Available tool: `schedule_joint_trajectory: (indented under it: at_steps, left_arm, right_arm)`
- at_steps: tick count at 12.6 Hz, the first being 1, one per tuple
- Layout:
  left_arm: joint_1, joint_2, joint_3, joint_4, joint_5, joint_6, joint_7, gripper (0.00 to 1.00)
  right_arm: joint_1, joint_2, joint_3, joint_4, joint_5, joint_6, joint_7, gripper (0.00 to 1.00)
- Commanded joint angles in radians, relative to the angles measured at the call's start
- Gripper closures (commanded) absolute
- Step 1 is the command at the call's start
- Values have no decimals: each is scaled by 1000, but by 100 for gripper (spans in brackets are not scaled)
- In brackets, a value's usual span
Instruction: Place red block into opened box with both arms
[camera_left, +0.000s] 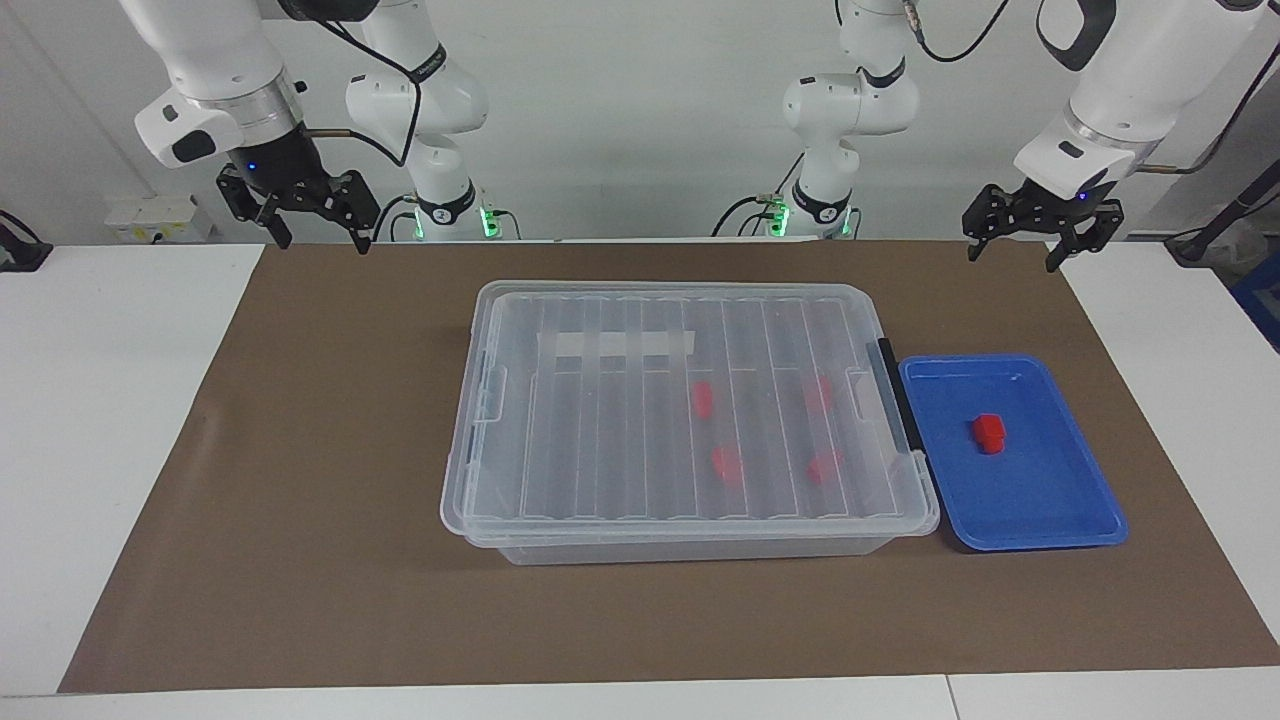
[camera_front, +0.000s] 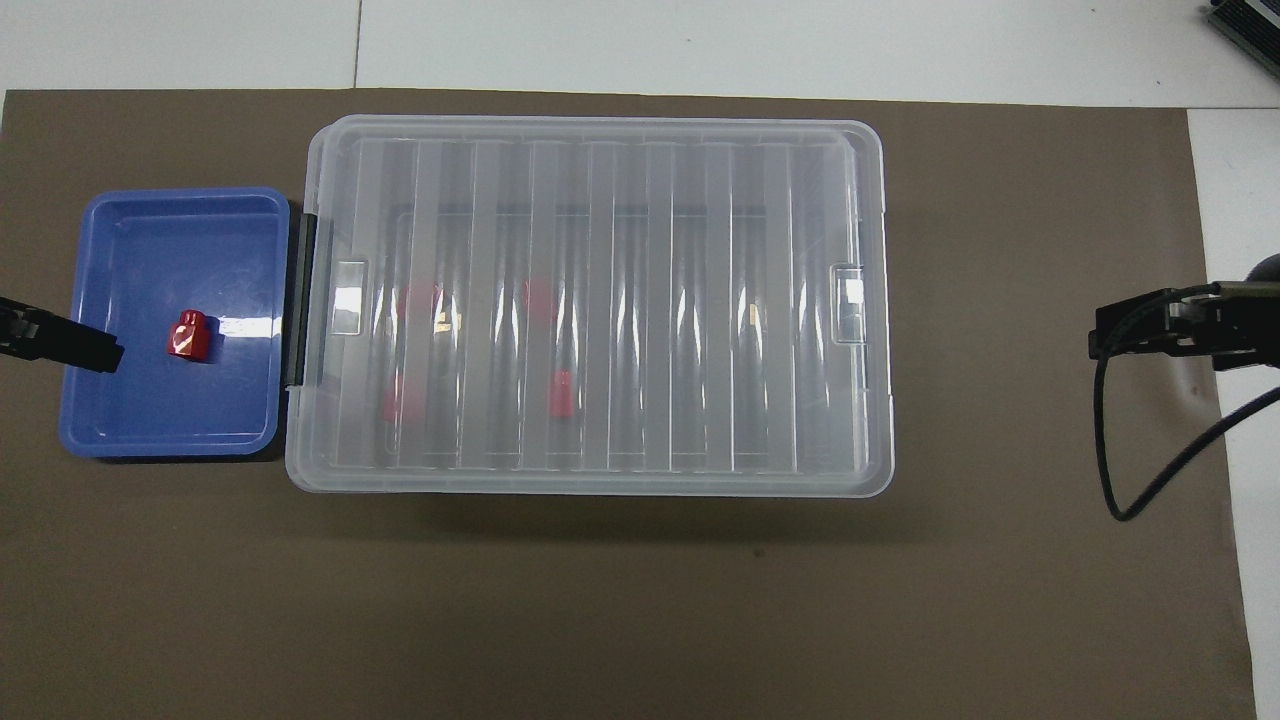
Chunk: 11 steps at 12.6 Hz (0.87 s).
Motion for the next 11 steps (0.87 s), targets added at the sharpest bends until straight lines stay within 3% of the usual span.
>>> schedule_joint_trajectory:
  at_steps: [1, 6, 11]
  left_arm:
    - [6, -20, -1, -19, -8, -5, 1, 0]
    - [5, -20, -1, -19, -8, -5, 1, 0]
    - [4, -20, -1, -19, -8, -5, 1, 0]
  right_arm:
    - [-18, -35, 3, -41, 28, 7, -25, 0]
    - [-21, -47, -9, -43, 28, 12, -22, 0]
    - [42, -43, 3, -147, 27, 174, 27, 0]
